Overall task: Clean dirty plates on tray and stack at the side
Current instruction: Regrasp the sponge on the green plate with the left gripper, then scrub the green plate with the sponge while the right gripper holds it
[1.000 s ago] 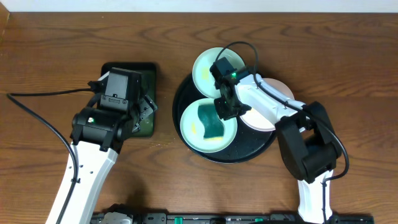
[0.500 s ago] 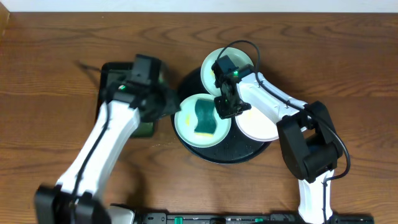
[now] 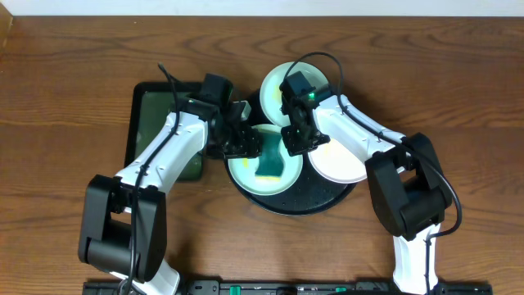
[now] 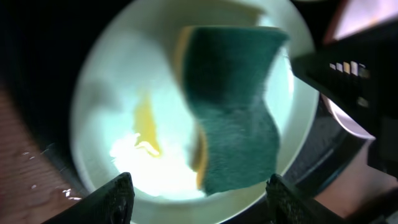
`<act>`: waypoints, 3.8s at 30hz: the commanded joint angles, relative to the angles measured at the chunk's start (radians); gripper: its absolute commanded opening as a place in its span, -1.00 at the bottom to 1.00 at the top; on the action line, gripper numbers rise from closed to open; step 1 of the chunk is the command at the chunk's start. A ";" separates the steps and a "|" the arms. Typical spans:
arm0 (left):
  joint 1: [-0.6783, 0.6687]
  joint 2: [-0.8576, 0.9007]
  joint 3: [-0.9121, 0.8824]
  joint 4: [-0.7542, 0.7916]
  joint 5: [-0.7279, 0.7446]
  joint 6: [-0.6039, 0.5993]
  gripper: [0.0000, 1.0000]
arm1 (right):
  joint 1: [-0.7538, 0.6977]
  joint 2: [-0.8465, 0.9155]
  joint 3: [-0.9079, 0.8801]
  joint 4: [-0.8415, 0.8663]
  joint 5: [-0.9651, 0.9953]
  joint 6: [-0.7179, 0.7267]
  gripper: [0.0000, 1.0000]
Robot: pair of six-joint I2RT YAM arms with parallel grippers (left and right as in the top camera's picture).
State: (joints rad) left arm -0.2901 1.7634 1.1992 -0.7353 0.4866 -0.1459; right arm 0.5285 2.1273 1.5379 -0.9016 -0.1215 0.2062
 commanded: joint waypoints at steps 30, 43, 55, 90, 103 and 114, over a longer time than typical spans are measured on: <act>-0.165 0.032 -0.024 0.093 -0.294 -0.304 0.16 | -0.004 0.018 0.006 0.008 -0.100 -0.080 -0.97; -0.172 0.032 -0.098 0.188 -0.218 -0.309 0.17 | -0.006 0.018 0.006 0.009 -0.100 -0.080 -0.97; -0.217 0.032 -0.099 0.210 -0.282 -0.324 0.17 | -0.006 0.018 0.006 -0.002 -0.100 -0.080 -0.98; -0.208 0.084 -0.104 0.118 -0.800 -0.441 -0.85 | -0.009 0.018 0.005 -0.019 -0.089 -0.099 -0.97; -0.119 -0.061 -0.104 0.118 -0.809 -0.443 -0.85 | -0.013 0.018 0.005 -0.040 -0.059 -0.111 -0.97; -0.122 -0.077 -0.129 0.201 -0.214 -0.443 -0.85 | -0.013 0.018 0.005 -0.032 -0.059 -0.111 -0.97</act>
State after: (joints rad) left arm -0.4099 1.6638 1.0981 -0.5503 0.0479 -0.5800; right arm 0.5247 2.1342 1.5402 -0.9306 -0.2089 0.1131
